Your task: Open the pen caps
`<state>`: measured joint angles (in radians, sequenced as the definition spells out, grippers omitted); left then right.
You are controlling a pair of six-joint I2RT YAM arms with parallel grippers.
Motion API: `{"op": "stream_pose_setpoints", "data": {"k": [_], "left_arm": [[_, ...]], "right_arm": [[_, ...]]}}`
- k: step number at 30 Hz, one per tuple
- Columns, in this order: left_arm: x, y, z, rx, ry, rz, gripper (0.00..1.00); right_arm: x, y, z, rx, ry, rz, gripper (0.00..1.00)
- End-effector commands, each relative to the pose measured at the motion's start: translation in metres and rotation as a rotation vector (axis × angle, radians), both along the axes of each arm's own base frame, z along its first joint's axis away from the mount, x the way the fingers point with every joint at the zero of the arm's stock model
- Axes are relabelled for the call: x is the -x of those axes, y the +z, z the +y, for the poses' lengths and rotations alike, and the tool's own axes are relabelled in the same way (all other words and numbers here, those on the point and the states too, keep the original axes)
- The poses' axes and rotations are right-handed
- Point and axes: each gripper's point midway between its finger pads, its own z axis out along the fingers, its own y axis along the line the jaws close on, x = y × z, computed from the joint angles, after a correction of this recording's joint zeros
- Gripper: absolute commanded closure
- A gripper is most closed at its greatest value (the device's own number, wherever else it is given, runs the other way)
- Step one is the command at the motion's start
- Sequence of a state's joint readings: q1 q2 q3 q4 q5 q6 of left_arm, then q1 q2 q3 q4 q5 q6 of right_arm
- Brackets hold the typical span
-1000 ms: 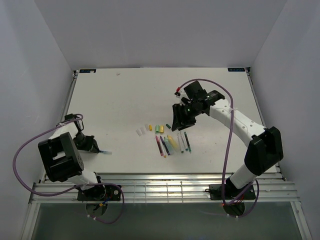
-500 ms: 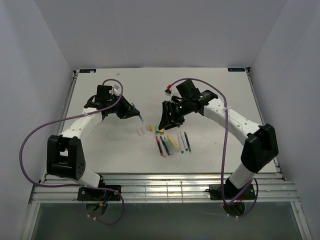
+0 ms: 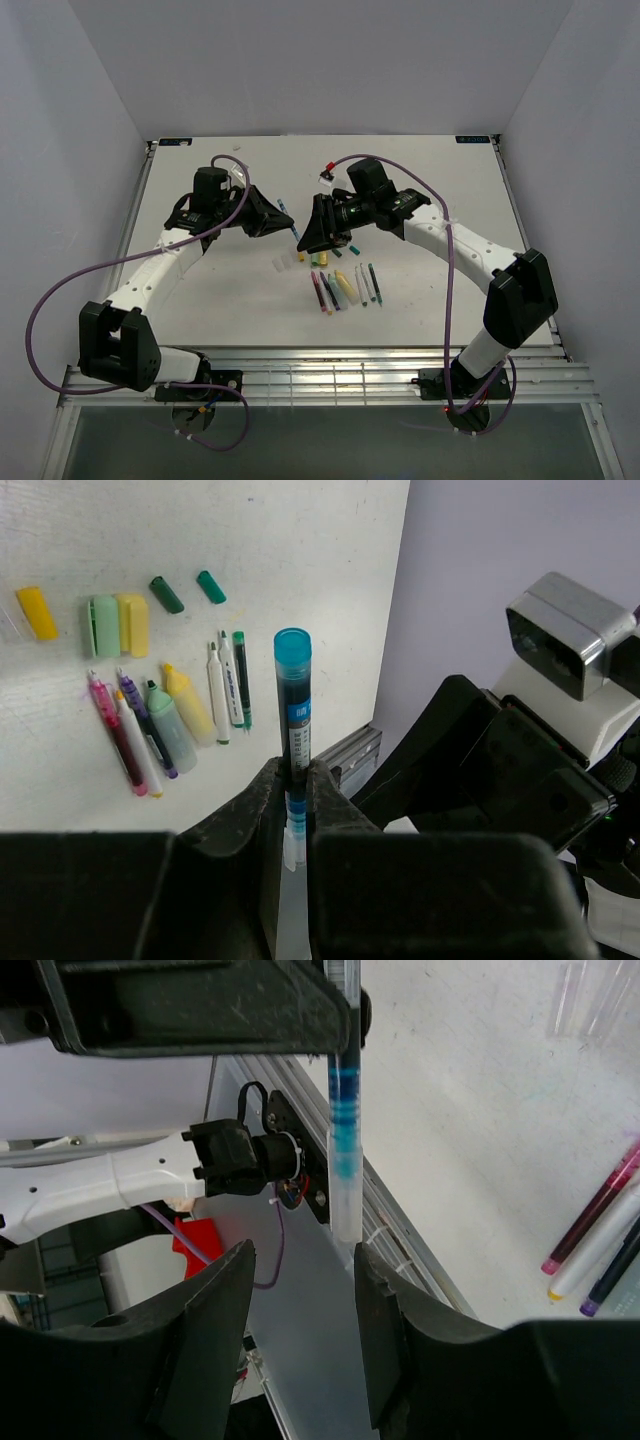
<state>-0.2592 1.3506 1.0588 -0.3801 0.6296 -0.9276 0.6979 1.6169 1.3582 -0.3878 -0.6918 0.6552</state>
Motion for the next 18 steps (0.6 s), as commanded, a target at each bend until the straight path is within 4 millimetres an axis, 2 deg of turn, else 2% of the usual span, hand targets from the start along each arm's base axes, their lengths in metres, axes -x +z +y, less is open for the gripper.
{"op": "stream_pose_setpoints", "data": {"k": [1,11,13,18], "left_arm": [[0.014,0.017,-0.006,0.041,-0.023,-0.029,1.00],[0.021,0.026,-0.015,0.055,-0.056,-0.040,1.00],[0.022,0.027,-0.017,0.057,-0.060,-0.042,1.00],[0.020,0.027,-0.018,0.055,-0.057,-0.039,1.00]], "right_arm": [[-0.008,0.018,0.013,-0.074,-0.005,-0.021,0.50],[-0.007,0.001,0.020,-0.059,-0.009,0.004,0.57],[-0.004,-0.001,0.021,-0.061,-0.003,0.010,0.61],[0.006,-0.004,0.025,-0.058,0.018,0.030,0.89]]}}
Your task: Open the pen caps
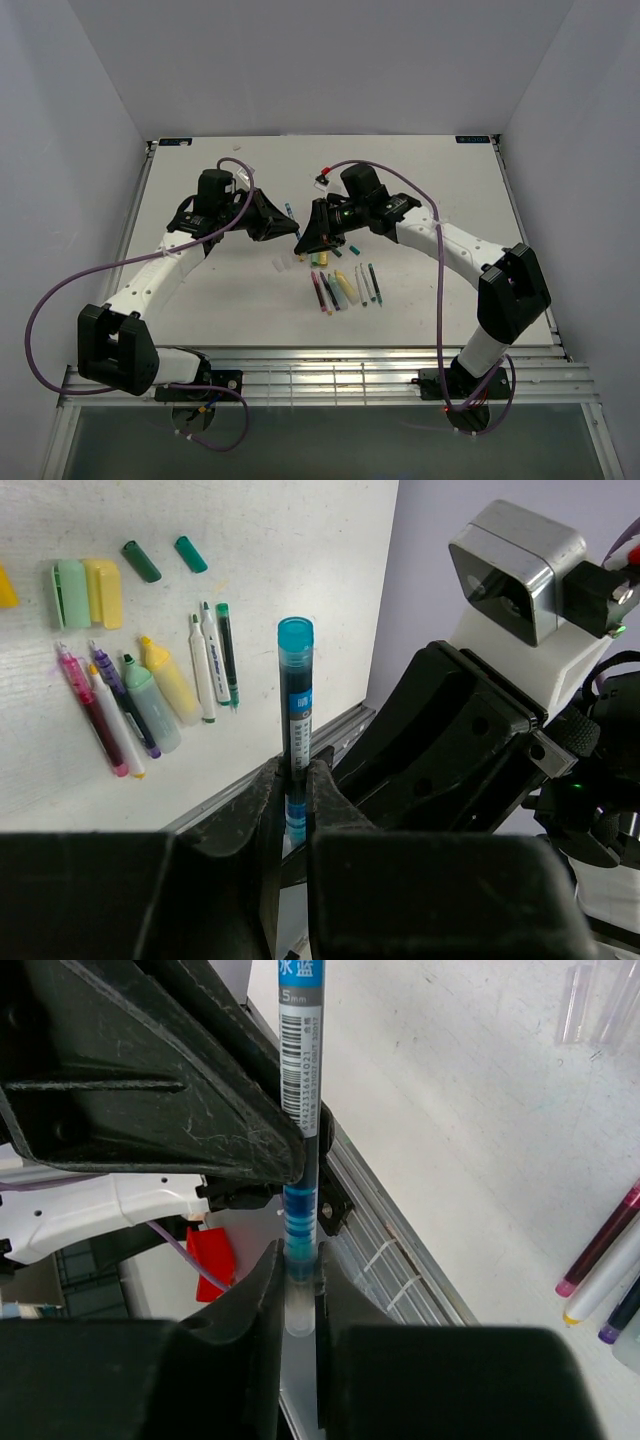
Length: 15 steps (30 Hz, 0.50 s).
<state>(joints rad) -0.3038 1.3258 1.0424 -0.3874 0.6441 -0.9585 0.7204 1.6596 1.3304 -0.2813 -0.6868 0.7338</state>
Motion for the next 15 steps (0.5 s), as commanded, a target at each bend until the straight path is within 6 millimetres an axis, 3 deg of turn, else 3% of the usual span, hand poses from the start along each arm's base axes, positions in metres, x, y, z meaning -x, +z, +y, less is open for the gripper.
{"op": "stream_pose_setpoints", "data": {"k": [1,4,8,15], "left_arm": [[0.001,0.024,-0.004,0.032,-0.013,-0.064,1.00],[0.000,0.024,-0.006,0.035,-0.024,-0.068,1.00],[0.001,0.021,-0.010,0.057,-0.047,-0.060,0.68],[0.002,0.016,-0.011,0.058,-0.054,-0.052,0.59]], "right_arm": [[0.010,0.008,0.009,-0.039,0.038,-0.011,0.92],[0.017,0.008,0.008,-0.044,0.048,-0.002,0.92],[0.022,0.013,0.010,-0.090,0.068,0.001,0.92],[0.028,0.024,0.016,-0.173,0.113,0.033,0.92]]}}
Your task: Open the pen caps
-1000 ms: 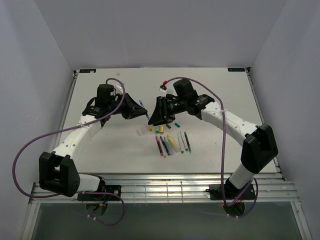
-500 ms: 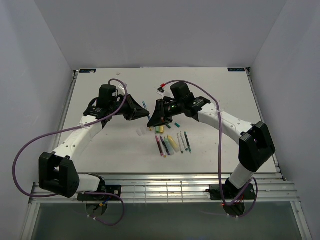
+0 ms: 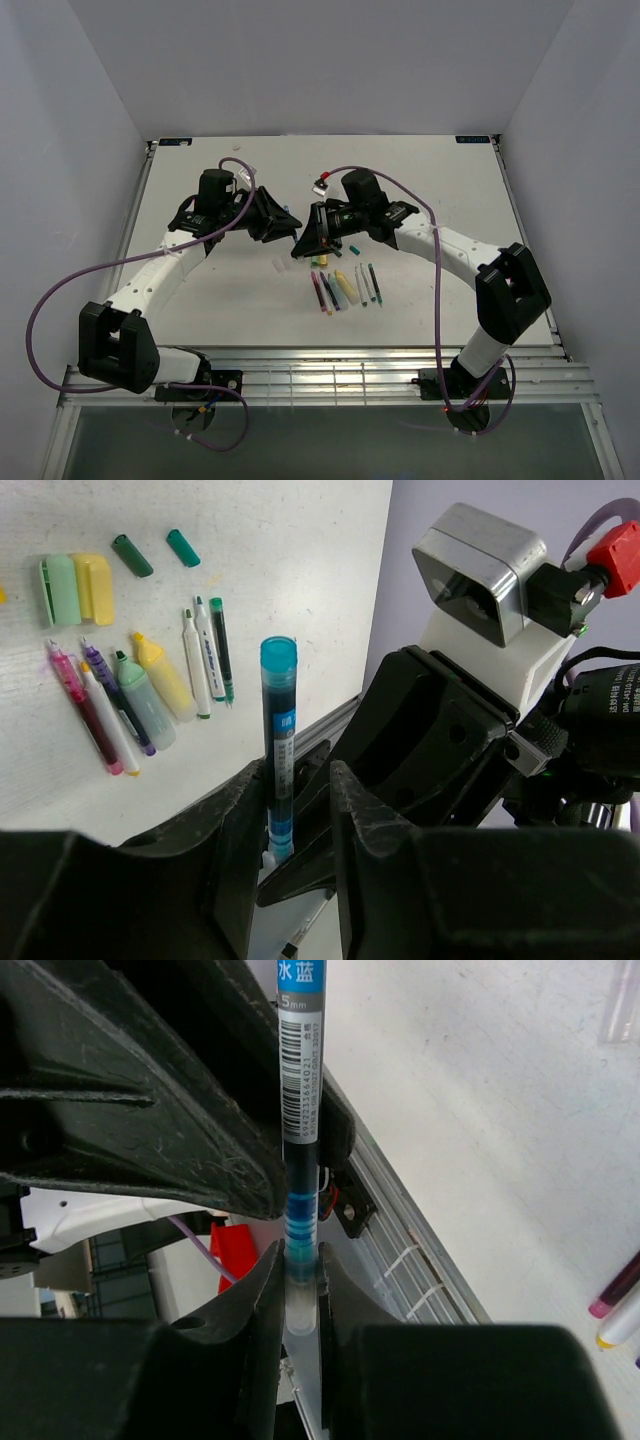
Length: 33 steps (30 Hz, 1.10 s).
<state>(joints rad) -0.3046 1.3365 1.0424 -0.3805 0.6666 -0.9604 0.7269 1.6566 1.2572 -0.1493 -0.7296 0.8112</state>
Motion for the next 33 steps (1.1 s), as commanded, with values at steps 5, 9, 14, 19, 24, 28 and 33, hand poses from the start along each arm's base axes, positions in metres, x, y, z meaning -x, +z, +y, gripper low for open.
{"op": "stream_pose_setpoints", "data": {"k": [5,9,14,19,24,28,33], "left_arm": [[0.003,0.010,-0.008,0.039,-0.036,-0.047,0.69],[0.006,0.002,-0.007,0.032,-0.027,-0.023,0.94],[-0.006,-0.004,0.001,-0.031,0.044,0.018,1.00],[-0.020,-0.007,0.016,-0.073,0.219,0.160,1.00],[-0.031,-0.012,0.026,-0.102,0.263,0.244,1.00],[-0.039,-0.009,0.031,-0.092,0.259,0.218,1.00],[-0.037,-0.015,0.034,-0.143,0.191,0.131,1.00]], "right_arm": [[0.025,0.032,0.010,-0.161,0.114,0.002,0.92],[0.026,0.030,0.009,-0.156,0.110,0.004,0.92],[0.009,-0.010,-0.005,0.103,0.034,-0.070,0.92],[-0.026,-0.056,-0.076,0.858,-0.086,-0.395,0.92],[-0.021,-0.070,-0.110,1.078,-0.095,-0.505,0.92],[-0.004,-0.080,-0.094,0.934,-0.013,-0.490,0.92],[0.009,-0.058,-0.065,0.605,0.027,-0.331,0.92]]}}
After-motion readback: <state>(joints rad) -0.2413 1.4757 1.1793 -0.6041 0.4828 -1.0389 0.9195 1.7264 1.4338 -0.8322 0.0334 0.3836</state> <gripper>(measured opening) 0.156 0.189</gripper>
